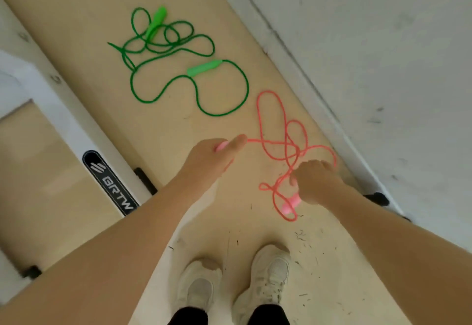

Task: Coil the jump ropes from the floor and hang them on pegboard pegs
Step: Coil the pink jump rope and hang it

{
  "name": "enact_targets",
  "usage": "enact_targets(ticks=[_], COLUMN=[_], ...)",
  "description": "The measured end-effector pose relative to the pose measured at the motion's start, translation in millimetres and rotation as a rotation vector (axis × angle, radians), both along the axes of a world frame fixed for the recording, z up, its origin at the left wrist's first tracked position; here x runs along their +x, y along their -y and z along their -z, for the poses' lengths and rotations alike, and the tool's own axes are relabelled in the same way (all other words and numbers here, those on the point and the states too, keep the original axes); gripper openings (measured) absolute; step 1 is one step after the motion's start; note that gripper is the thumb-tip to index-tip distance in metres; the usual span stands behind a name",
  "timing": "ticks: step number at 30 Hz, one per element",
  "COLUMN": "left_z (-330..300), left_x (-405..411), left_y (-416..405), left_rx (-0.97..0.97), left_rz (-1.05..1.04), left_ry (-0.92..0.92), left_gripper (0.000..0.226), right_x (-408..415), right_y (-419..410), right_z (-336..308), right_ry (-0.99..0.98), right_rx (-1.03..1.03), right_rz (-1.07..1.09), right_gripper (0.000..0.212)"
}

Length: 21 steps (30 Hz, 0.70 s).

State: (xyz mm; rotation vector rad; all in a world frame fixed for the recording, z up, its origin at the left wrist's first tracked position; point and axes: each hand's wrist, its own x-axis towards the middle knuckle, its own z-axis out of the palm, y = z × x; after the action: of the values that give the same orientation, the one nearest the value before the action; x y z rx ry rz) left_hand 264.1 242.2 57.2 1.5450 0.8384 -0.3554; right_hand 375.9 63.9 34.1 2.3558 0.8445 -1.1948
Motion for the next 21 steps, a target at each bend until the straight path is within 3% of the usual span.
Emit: enact_targets(ticks=[3,5,8,12,15,17,21], left_z=[-92,-159,-263,-405,-490,-530,-599], left_x=[35,54,70,72,53,38,10], left_y=[2,4,3,-7,-14,-19,5], left_rx=[-0.155,-0.273,-0.491,-0.671,-0.783,-0.787,-0.377], left_rz=[0.08,0.2,0.209,0.165,0.143,0.23,0.768], left_ry=[0.116,0.145,0.258,0.542,0.77,0.715,0.278], left_gripper=[0.038,0.028,0.028,0.024,0.024,0.028,0.018], right_x=[7,11,22,32,12,-5,-36], right_y=[-15,-34,-45,-13,33,53,46], right_z=[-100,-173,-267,-388,-475,-528,-632], right_ry=[-0.01,-0.166,-0.199,-0.123,-0.036,-0.002,-0.048], right_rx=[0.532,0.761,0.817,0.79,0.801,0.878,1.017], right_rz=[0.368,0.542,0.719,0.953,1.062,1.055,0.967], right_gripper=[0.062,0.067,0.016,0.036,0.039,0.034,0.014])
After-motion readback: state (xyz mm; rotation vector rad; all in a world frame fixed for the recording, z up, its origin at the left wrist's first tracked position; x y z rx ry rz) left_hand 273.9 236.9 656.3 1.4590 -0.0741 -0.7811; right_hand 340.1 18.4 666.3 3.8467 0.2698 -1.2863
